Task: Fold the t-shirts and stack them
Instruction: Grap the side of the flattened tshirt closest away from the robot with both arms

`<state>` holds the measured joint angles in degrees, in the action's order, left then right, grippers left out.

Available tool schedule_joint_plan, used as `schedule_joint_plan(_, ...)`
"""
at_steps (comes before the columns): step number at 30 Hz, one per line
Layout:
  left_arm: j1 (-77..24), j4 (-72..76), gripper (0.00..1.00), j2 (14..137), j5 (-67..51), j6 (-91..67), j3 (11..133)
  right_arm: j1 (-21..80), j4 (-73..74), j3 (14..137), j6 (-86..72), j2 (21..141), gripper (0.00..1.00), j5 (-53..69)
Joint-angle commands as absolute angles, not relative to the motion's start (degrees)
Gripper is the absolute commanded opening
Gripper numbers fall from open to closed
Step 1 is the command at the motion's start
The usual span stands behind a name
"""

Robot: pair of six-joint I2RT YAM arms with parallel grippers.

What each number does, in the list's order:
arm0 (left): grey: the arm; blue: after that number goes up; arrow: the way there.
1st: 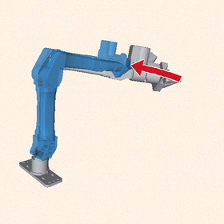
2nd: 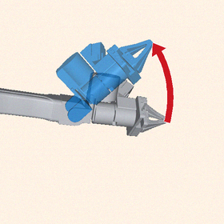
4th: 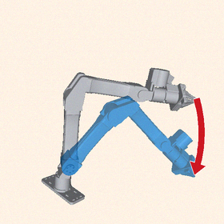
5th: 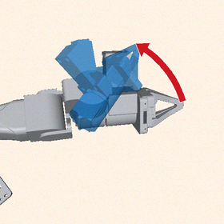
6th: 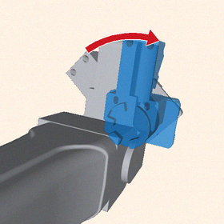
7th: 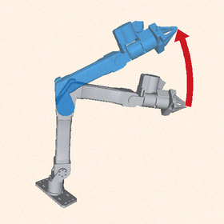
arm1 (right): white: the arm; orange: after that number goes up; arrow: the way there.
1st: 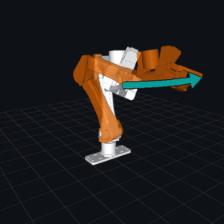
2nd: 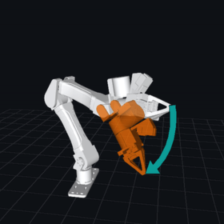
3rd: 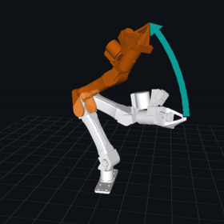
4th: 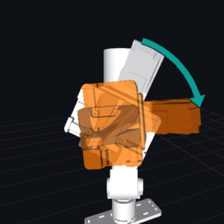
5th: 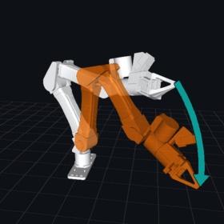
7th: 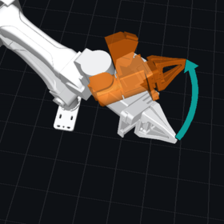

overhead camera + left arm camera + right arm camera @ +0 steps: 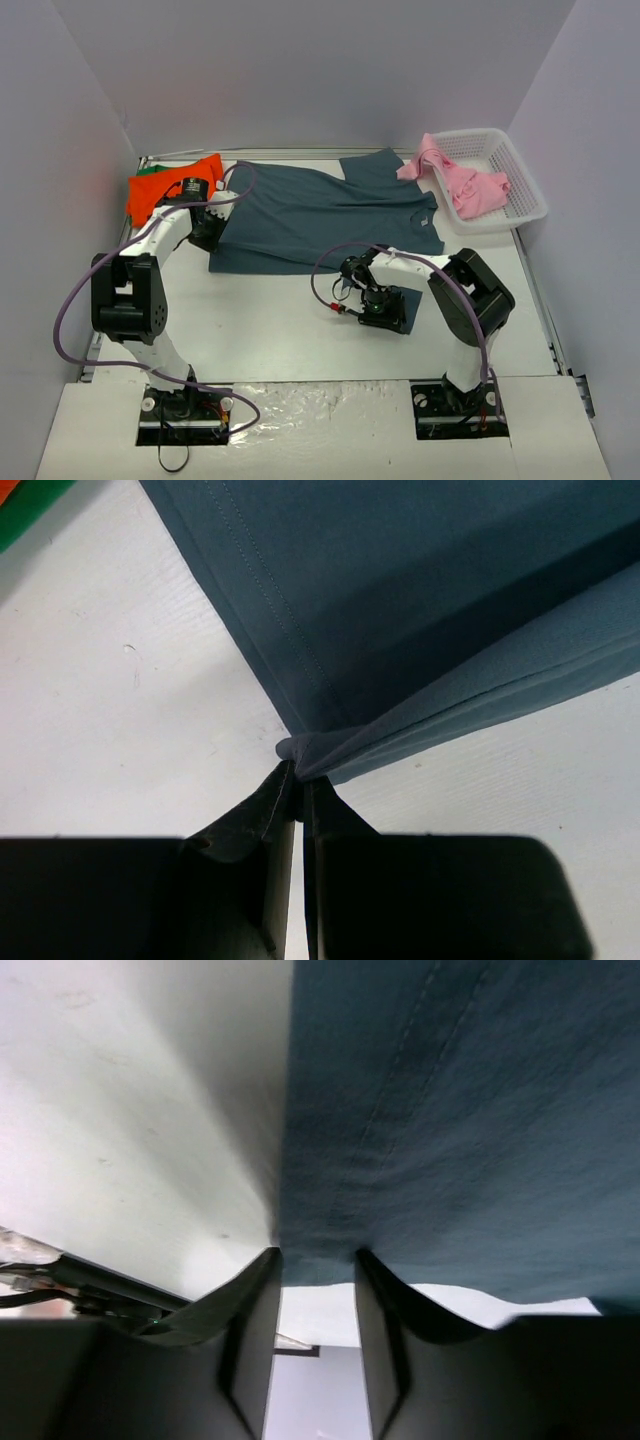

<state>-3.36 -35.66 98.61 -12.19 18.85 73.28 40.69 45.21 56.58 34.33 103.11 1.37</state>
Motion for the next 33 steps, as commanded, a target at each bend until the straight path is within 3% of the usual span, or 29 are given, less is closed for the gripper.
schedule_joint_plan(1, -2.90, -35.24, 0.02, 95.19, -12.22, 19.34, 73.21, 41.31, 39.82, 54.23, 32.52, 107.40, 0.29, 2.99)
schedule_joint_plan(7, -2.81, -35.16, 0.02, 94.92, -12.13, 19.42, 72.95, 41.66, 38.23, 54.05, 30.50, 109.60, 0.00, 1.58)
schedule_joint_plan(23, -3.08, -40.07, 0.02, 85.88, -15.12, 21.17, 73.39, 37.71, 54.75, 64.77, 34.10, 98.97, 0.00, 5.53)
schedule_joint_plan(33, -4.39, -43.94, 0.02, 75.86, -14.41, 26.54, 65.57, 30.24, 66.17, 70.84, 38.14, 93.87, 0.00, 5.89)
